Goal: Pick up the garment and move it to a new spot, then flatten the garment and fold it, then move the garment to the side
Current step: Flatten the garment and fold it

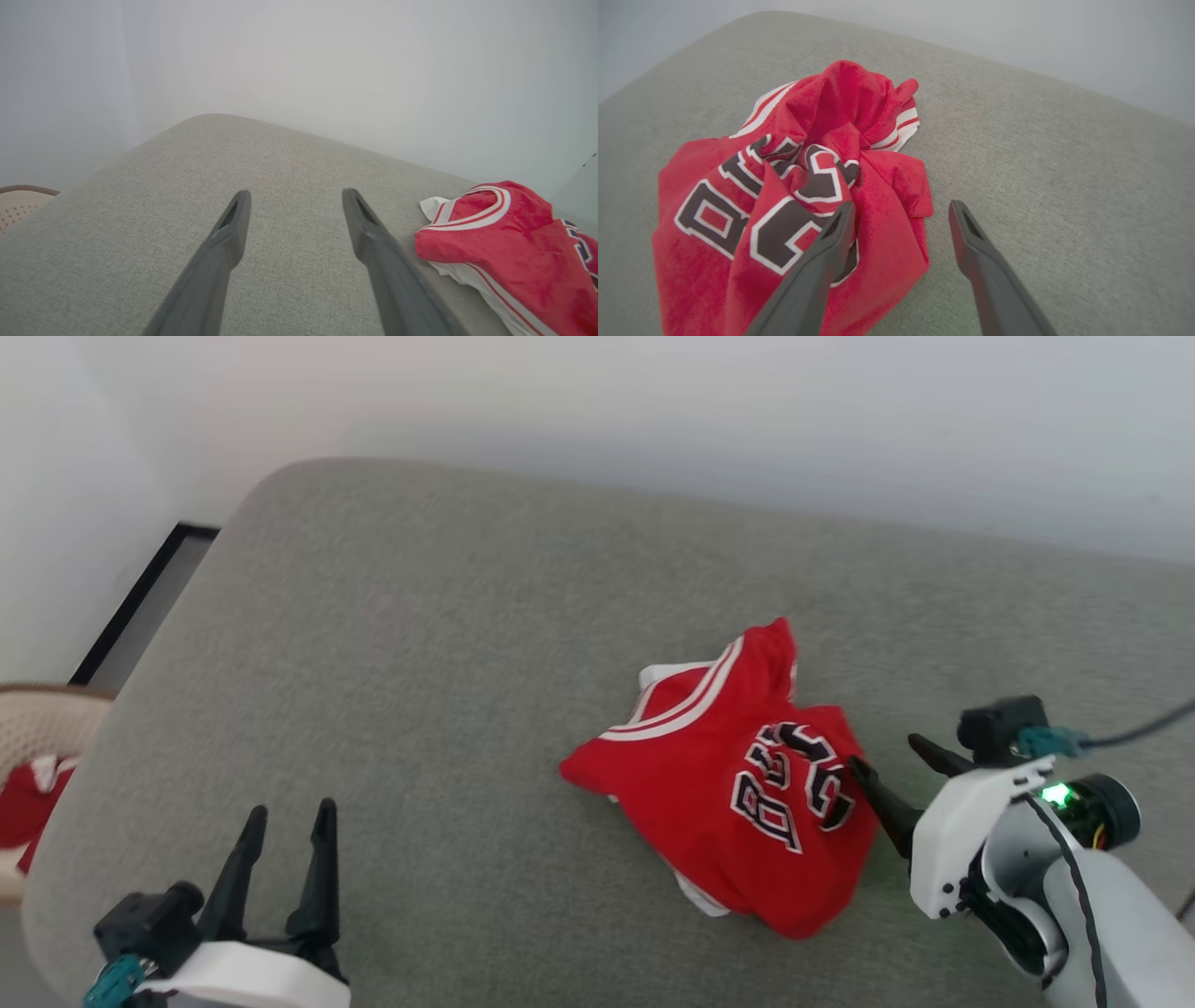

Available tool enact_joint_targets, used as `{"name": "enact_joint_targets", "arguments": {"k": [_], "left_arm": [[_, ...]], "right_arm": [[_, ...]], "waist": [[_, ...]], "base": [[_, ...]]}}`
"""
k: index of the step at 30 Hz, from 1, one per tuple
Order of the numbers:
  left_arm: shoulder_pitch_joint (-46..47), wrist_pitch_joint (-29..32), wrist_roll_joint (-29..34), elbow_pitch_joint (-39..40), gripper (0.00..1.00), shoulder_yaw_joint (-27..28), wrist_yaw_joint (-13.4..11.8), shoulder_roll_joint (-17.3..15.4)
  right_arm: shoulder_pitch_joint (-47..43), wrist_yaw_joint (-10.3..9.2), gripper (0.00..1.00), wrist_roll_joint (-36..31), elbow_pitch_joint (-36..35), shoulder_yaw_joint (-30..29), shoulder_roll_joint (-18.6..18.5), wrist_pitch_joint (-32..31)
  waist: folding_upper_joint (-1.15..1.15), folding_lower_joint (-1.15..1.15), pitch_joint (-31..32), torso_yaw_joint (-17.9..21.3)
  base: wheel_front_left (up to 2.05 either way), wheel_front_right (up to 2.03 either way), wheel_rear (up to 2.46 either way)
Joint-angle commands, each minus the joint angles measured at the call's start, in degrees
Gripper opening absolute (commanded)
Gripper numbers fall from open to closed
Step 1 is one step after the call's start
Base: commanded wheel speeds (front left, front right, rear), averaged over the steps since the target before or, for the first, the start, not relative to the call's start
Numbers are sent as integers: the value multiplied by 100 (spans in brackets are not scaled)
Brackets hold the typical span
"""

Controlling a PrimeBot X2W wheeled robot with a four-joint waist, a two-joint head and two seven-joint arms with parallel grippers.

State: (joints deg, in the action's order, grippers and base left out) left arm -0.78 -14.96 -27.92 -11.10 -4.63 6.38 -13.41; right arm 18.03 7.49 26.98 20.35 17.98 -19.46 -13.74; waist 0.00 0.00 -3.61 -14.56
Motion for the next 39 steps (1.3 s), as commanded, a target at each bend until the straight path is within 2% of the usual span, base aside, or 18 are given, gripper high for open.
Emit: {"name": "enact_joint_targets", "arguments": {"k": [1, 8, 9, 10, 11, 16, 20, 26, 31, 34, 39], "left_arm": [[117, -20, -32, -18, 100, -30, 14, 16], [360, -27, -69, -119, 100, -175, 67, 115], [383, -27, -80, -137, 100, -183, 63, 135], [408, -29, -85, -149, 100, -190, 68, 148], [429, -29, -84, -154, 100, -185, 73, 158], [464, -30, -65, -184, 100, -107, 78, 204], [467, -31, -36, -199, 100, -40, 91, 220], [422, -31, -29, -210, 100, 29, 103, 209], [381, -32, -27, -209, 100, 61, 105, 203], [377, -32, -25, -214, 100, 68, 108, 198], [411, -32, -43, -226, 100, 68, 107, 184]], "right_arm": [[139, -1, 100, 94, 90, 115, -65, -143], [830, 0, 100, 544, 786, 953, -326, -955], [921, 0, 82, 577, 884, 1083, -342, -1039], [1011, 0, 22, 615, 950, 1220, -366, -1101], [1090, 0, 0, 687, 1011, 1311, -376, -1126], [1374, -2, 0, 931, 1174, 1571, -486, -1071], [1441, -2, 0, 1125, 1151, 1593, -720, -1094], [1133, -2, 0, 1339, 802, 1424, -1152, -1242], [580, -2, 0, 1483, 277, 1155, -1488, -1615], [195, -2, 0, 1506, -29, 899, -1572, -1865], [-232, -2, 0, 1400, -372, 548, -1441, -2012]], "waist": [[0, 0, -152, -146], [0, 0, -450, -390], [0, 0, -483, -410], [0, 0, -508, -425], [0, 0, -532, -433], [0, 0, -579, -395], [0, 0, -562, -302], [0, 0, -506, -136], [0, 0, -477, -23], [0, 0, -484, 29], [0, 0, -500, 85]], "base": [[0, 0, 0], [0, 0, 0], [0, 0, 0], [0, 0, 0], [0, 0, 0], [0, 0, 0], [0, 0, 0], [0, 0, 0], [0, 0, 0], [0, 0, 0], [0, 0, 0]]}}
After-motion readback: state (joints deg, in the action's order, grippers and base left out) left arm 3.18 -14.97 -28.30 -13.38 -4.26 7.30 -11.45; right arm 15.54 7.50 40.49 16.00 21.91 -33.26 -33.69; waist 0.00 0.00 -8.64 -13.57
